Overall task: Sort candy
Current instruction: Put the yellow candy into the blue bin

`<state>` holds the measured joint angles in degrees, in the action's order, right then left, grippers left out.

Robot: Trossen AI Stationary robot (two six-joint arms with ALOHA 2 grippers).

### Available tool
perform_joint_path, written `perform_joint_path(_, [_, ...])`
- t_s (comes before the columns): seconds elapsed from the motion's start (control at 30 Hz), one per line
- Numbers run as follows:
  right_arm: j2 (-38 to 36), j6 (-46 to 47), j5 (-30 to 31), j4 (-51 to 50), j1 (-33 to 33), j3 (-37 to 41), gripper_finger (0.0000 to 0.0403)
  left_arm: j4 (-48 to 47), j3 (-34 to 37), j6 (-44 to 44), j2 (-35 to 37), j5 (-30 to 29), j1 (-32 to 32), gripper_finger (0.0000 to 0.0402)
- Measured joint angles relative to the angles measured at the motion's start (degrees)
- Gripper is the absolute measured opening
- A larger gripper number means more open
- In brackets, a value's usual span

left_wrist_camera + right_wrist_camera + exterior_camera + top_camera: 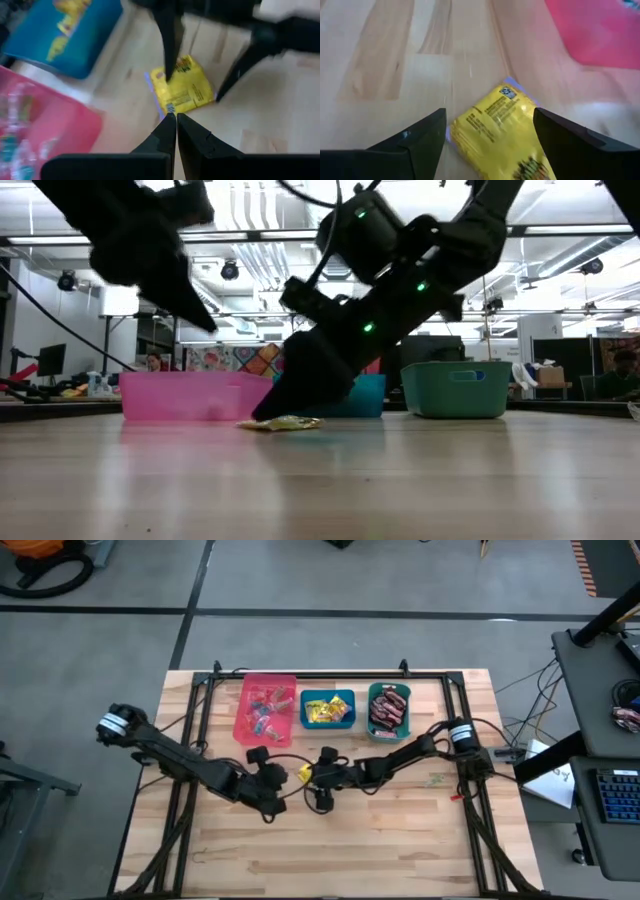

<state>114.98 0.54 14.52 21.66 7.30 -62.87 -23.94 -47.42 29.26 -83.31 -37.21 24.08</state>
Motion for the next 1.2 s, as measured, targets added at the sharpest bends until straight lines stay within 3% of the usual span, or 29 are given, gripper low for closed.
perform_joint_path(0.17, [3.6,1.7,-0.2,-0.7,-0.7,-3.0,0.0278,-2.7,0.0,0.2,6.7,-4.8,2.7,0.0])
perform_joint_path(0.3, [4.8,5.1,-1.2,-1.2,-1.7,-3.8,0.0243,-3.0,0.0,0.2,11.7,-8.0,5.3,0.0])
perform_joint_path(0.6, [4.5,7.0,-3.9,-1.4,-3.3,-2.9,0.0078,-3.4,0.0,-0.5,16.1,-16.0,9.5,0.0])
perform_joint_path(0.73, [4.1,5.6,-4.1,-1.7,-3.2,-2.8,0.002,-3.6,0.0,-0.5,15.5,-16.3,9.8,0.0])
perform_joint_path(0.93, [0.5,4.6,-6.1,-5.6,-3.1,-2.6,0.0023,-3.6,0.0,-0.3,15.1,-16.3,9.8,0.0])
perform_joint_path(1.2, [-12.8,2.0,-3.7,-15.2,-5.3,-2.9,0.0018,-5.1,-0.1,-0.2,15.7,-16.3,9.9,0.0])
